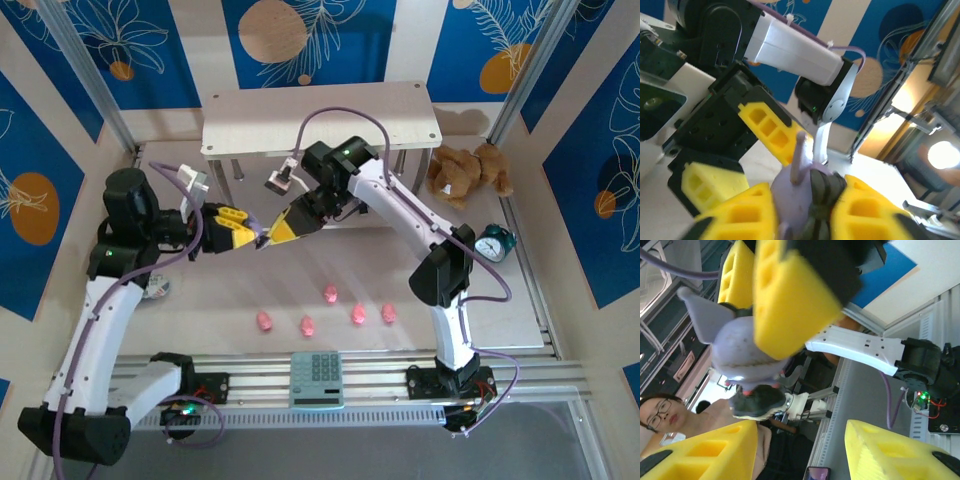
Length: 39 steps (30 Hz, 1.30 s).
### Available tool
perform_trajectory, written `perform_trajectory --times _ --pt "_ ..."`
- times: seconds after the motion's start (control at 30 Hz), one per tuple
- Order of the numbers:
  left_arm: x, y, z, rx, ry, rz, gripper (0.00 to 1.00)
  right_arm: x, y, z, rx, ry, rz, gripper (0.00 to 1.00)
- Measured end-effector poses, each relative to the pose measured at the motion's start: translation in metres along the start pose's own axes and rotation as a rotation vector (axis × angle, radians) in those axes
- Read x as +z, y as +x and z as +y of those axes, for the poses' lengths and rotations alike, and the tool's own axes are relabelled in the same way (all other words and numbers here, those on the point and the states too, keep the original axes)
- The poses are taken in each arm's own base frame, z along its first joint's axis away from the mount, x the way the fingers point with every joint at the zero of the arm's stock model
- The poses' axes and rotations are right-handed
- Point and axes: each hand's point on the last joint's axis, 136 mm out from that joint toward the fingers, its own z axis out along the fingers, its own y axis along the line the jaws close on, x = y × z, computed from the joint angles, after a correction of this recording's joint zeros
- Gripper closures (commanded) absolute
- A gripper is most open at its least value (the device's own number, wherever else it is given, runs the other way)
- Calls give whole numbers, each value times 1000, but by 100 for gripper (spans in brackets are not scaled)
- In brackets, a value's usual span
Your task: Place and organize the plastic toys onto the shelf
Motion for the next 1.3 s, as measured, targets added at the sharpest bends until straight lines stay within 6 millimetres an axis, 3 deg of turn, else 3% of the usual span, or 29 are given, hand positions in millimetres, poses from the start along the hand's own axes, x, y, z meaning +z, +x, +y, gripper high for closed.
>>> perform_trajectory --times 0.17,0.33,0.47,0.57,0.7,0.83,0.97,1.1,1.3 --pt "-2 -4 6 28 -97 27 96 -9 1 8 75 22 -16 45" --pt "-5 9 26 -11 -200 65 96 -12 19 3 138 231 34 44" --pt "-8 13 39 -9 -277 81 96 -40 21 -19 157 555 11 44" --pt "-12 17 52 2 -353 93 95 -72 25 -39 176 836 -19 44" --pt "-15 34 75 -1 -450 131 94 -109 27 -44 163 1114 -77 44" --pt "-6 61 103 8 -505 227 94 -141 28 -23 107 1310 -186 44" --pt "10 94 133 58 -534 359 95 -169 27 18 16 1417 -348 43" --pt "10 120 166 104 -592 440 95 -192 29 54 -50 1474 -497 43" --pt "5 138 212 177 -702 489 95 -214 40 69 -66 1531 -604 43"
